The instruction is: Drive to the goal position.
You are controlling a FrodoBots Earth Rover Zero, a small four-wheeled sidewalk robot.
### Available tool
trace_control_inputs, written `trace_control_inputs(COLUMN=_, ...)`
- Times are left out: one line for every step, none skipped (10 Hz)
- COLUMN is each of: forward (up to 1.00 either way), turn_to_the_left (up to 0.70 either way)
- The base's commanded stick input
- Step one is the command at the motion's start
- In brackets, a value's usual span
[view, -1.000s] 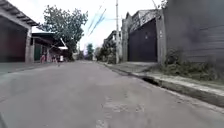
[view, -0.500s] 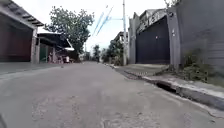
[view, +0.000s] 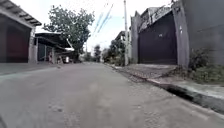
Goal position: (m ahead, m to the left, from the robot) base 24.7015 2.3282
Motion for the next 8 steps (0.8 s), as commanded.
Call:
trace_control_inputs(forward=1.00, turn_to_the_left=0.00)
trace_control_inputs(forward=1.00, turn_to_the_left=0.00)
trace_control_inputs(forward=1.00, turn_to_the_left=0.00)
trace_control_inputs(forward=1.00, turn_to_the_left=0.00)
trace_control_inputs(forward=1.00, turn_to_the_left=0.00)
trace_control_inputs(forward=1.00, turn_to_the_left=0.00)
trace_control_inputs(forward=1.00, turn_to_the_left=0.00)
trace_control_inputs(forward=1.00, turn_to_the_left=0.00)
